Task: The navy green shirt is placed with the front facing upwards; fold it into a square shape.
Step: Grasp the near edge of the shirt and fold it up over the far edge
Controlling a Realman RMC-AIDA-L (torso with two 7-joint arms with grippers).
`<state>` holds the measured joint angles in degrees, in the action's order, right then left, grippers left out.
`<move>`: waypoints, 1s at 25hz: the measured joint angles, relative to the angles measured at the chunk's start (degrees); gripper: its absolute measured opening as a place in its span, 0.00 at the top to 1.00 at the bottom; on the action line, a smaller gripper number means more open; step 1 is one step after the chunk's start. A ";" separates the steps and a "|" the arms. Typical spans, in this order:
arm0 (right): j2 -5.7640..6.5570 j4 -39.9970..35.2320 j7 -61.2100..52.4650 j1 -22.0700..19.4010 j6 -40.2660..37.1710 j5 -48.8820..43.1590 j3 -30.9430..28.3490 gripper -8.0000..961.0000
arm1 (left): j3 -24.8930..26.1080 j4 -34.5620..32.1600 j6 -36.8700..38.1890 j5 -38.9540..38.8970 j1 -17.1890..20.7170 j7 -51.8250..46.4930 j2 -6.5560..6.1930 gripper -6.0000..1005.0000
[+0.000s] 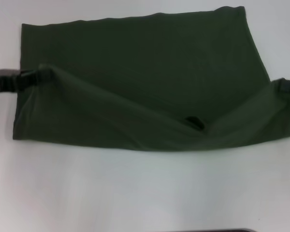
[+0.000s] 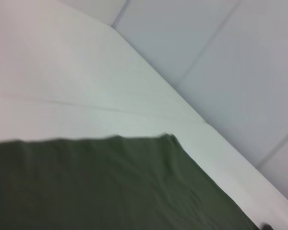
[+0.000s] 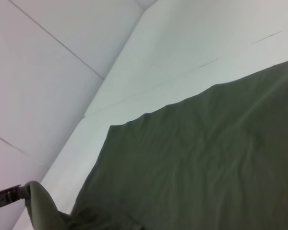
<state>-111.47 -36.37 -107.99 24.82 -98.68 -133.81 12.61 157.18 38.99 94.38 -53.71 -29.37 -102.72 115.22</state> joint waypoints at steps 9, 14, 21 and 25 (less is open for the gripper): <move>-0.41 -0.02 -2.91 6.27 8.57 0.18 1.19 0.96 | 0.28 -1.74 -11.24 -3.27 -5.24 -2.53 0.35 0.95; -0.42 -0.02 -3.36 9.54 13.88 0.26 1.53 0.96 | 0.01 -3.24 -17.41 -4.71 -7.78 -3.58 0.35 0.95; -1.30 0.72 -3.34 13.15 24.18 0.31 2.90 0.96 | -0.25 -5.79 -26.61 -4.75 -10.64 -3.61 1.02 0.95; -1.63 3.18 -2.93 15.11 29.88 0.40 4.96 0.96 | -0.24 -5.88 -30.19 -4.75 -11.45 -3.41 2.24 0.95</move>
<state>-113.10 -33.18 -110.92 39.92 -68.80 -133.41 17.57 156.93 33.11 64.19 -58.45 -40.82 -106.14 117.46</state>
